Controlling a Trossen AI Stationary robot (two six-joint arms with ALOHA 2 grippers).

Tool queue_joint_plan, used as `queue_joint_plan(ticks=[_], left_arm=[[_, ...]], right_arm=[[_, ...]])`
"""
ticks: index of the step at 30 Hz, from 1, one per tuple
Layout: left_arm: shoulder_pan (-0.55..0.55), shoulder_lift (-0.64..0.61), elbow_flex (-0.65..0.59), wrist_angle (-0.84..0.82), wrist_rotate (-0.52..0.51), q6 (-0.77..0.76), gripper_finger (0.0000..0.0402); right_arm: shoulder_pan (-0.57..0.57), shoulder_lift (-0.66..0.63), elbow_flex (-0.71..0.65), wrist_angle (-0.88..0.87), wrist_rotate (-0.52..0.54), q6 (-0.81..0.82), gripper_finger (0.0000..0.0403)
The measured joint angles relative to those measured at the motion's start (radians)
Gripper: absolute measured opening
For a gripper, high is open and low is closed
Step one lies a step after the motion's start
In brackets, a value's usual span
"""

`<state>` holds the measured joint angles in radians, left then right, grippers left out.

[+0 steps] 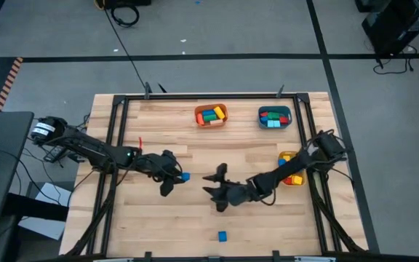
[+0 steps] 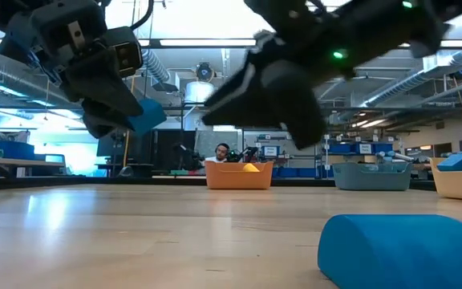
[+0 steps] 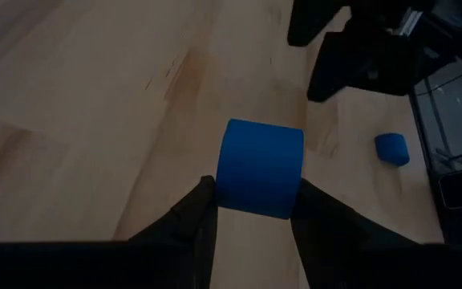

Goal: Sort blocks by size
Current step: Put the blue half circle block into the blue bin

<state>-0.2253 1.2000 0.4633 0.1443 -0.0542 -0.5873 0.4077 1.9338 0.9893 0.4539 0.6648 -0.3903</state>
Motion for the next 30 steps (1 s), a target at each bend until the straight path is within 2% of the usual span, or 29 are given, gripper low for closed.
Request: queue_joint_plan(ticks=[7, 14, 17, 21, 27, 30], left_arm=[[-0.027, 0.090, 0.091, -0.009, 0.024, 0.048, 0.0143], [-0.027, 0.168, 0.189, -0.017, 0.079, 0.122, 0.0143], [-0.025, 0.188, 0.225, -0.047, 0.092, 0.153, 0.0143], [-0.024, 0.203, 0.259, -0.080, 0.092, 0.183, 0.0143], [-0.024, 0.203, 0.268, -0.075, 0.103, 0.182, 0.0143], [-0.024, 0.203, 0.268, -0.078, 0.103, 0.179, 0.0143]], right_arm=[[-0.052, 0.030, 0.098, -0.014, -0.094, -0.135, 0.0215], [-0.058, 0.030, 0.111, -0.020, -0.185, -0.193, 0.0215], [-0.054, 0.030, 0.111, -0.027, -0.189, -0.197, 0.0210], [-0.049, 0.030, 0.111, -0.022, -0.186, -0.202, 0.0184], [-0.048, 0.029, 0.111, -0.030, -0.179, -0.218, 0.0110], [-0.048, 0.029, 0.111, -0.032, -0.179, -0.219, 0.0104]])
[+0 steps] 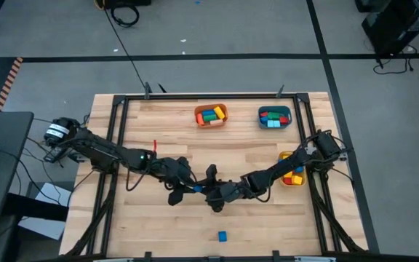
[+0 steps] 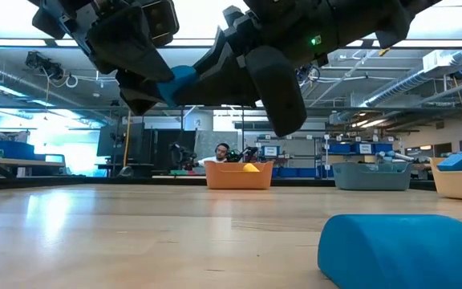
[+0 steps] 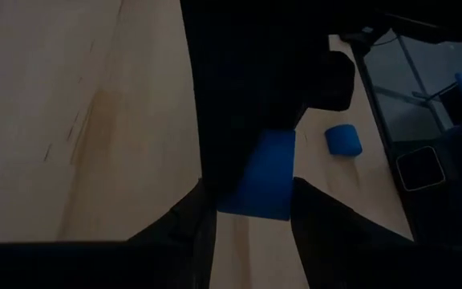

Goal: Sort blocks by size
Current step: Put the blue half circle block into the blue bin

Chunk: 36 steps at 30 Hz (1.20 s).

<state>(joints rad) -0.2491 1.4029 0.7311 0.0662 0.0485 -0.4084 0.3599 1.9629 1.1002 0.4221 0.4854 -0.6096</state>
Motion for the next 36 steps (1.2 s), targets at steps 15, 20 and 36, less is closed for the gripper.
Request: queue_joint_plan(ticks=[15, 20, 36], left_arm=[[0.000, 0.037, 0.004, 0.009, -0.070, -0.045, 0.0210], [0.001, 0.064, 0.003, 0.028, -0.127, -0.033, 0.0252], [0.001, 0.072, 0.002, 0.039, -0.348, -0.092, 0.0261]], right_arm=[[0.042, 0.000, 0.000, -0.036, 0.183, 0.172, 0.0102], [0.046, -0.007, 0.000, -0.207, 0.201, 0.433, 0.0102], [0.089, -0.320, -0.372, -0.455, 0.229, 1.224, 0.0101]])
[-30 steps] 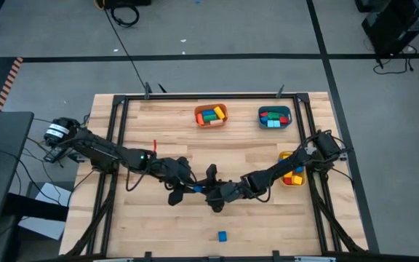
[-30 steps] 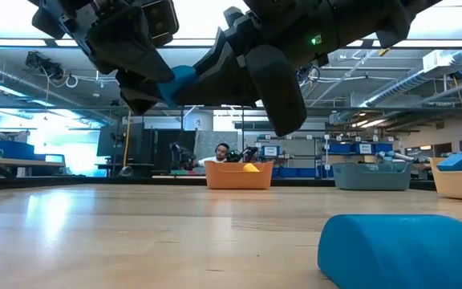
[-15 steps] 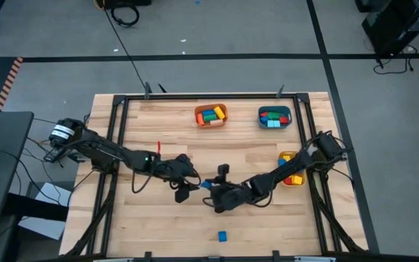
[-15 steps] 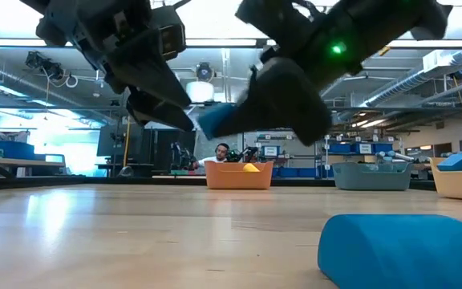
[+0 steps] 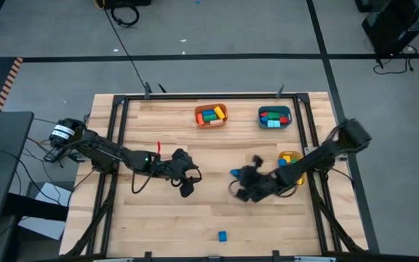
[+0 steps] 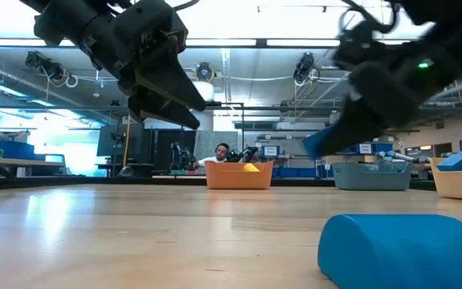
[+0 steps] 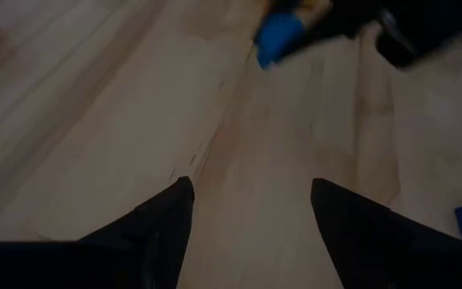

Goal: Sort blocks by size
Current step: Put the blue half circle block into the blue bin

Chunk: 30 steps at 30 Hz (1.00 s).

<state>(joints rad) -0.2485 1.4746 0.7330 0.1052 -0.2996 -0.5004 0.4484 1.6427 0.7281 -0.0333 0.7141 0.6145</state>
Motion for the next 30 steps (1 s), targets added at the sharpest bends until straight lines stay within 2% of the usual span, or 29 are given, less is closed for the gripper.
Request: queue_joint_plan(ticks=[3, 7, 12, 15, 19, 24, 30], left_arm=[[0.000, 0.000, 0.000, 0.011, 0.000, 0.000, 0.0261], [0.000, 0.000, 0.000, 0.019, 0.000, 0.000, 0.0261], [0.000, 0.000, 0.000, 0.036, 0.000, -0.001, 0.0261], [0.000, 0.000, 0.000, 0.053, 0.000, -0.001, 0.0261], [0.000, 0.000, 0.000, 0.079, 0.000, -0.001, 0.0261], [0.000, 0.000, 0.000, 0.087, 0.000, -0.001, 0.0261], [-0.001, 0.000, -0.001, 0.086, 0.000, -0.002, 0.0261]], right_arm=[[-0.025, -0.145, -0.119, -0.008, 0.024, 0.105, 0.0103], [-0.117, -0.337, -0.225, -0.038, 0.024, 0.177, 0.0102], [-0.299, -0.518, -0.243, -0.161, -0.004, 0.169, 0.0102], [-0.443, -0.583, -0.238, -0.224, -0.069, 0.124, 0.0102], [-0.669, -0.617, -0.237, -0.271, -0.178, 0.072, 0.0102], [-0.909, -0.595, -0.237, -0.289, -0.266, 0.035, 0.0109], [-1.055, -0.547, -0.237, -0.282, -0.318, -0.034, 0.0122]])
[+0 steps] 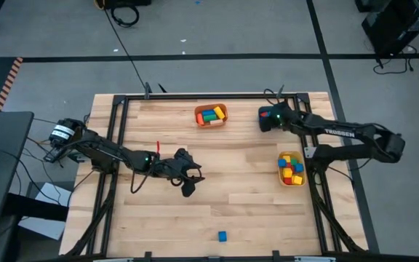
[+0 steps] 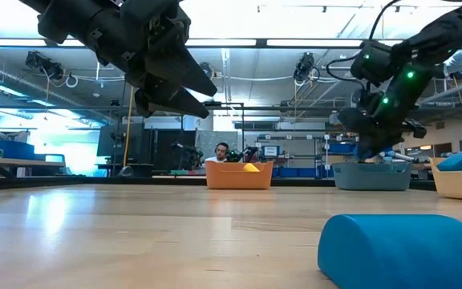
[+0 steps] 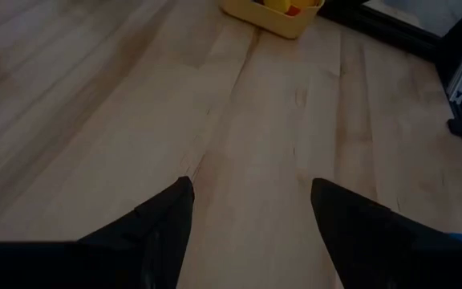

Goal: Sort blocks by size
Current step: Put the blue half circle block into the blue bin

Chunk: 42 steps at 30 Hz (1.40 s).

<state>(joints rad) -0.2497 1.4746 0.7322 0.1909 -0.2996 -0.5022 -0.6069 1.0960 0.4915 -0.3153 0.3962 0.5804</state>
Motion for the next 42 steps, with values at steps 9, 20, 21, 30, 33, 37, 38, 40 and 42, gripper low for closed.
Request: queue_joint_plan(ticks=[9, 20, 21, 30, 33, 37, 38, 40, 42], left_arm=[[0.000, 0.000, 0.000, 0.000, 0.000, 0.001, 0.0261], [-0.001, 0.000, 0.000, -0.001, 0.000, 0.000, 0.0261], [-0.001, 0.000, 0.000, -0.001, 0.000, 0.000, 0.0261], [-0.045, 0.000, 0.000, -0.002, -0.059, 0.078, 0.0261], [-0.092, 0.000, 0.000, -0.002, -0.137, 0.106, 0.0261], [-0.136, 0.000, 0.004, -0.006, -0.195, 0.098, 0.0261], [-0.143, 0.000, 0.010, -0.007, -0.198, 0.092, 0.0261], [-0.154, 0.000, 0.023, -0.008, -0.201, 0.080, 0.0261], [-0.166, 0.000, 0.044, -0.034, -0.201, 0.079, 0.0261]], right_arm=[[-0.027, 0.030, 0.000, 0.010, 0.001, -0.035, 0.0149], [-0.009, -0.013, 0.000, 0.013, -0.065, -0.065, 0.0187], [0.000, -0.025, 0.000, 0.012, -0.084, -0.065, 0.0187], [0.181, -0.134, 0.000, -0.022, -0.145, -0.009, 0.0179], [0.269, -0.152, 0.000, -0.044, -0.094, 0.016, 0.0176], [0.367, -0.164, 0.000, -0.067, -0.035, 0.061, 0.0172], [0.388, -0.166, 0.000, -0.068, -0.024, 0.074, 0.0172], [0.428, -0.167, 0.000, -0.072, -0.002, 0.099, 0.0171], [0.467, -0.167, 0.000, -0.072, 0.018, 0.120, 0.0171]])
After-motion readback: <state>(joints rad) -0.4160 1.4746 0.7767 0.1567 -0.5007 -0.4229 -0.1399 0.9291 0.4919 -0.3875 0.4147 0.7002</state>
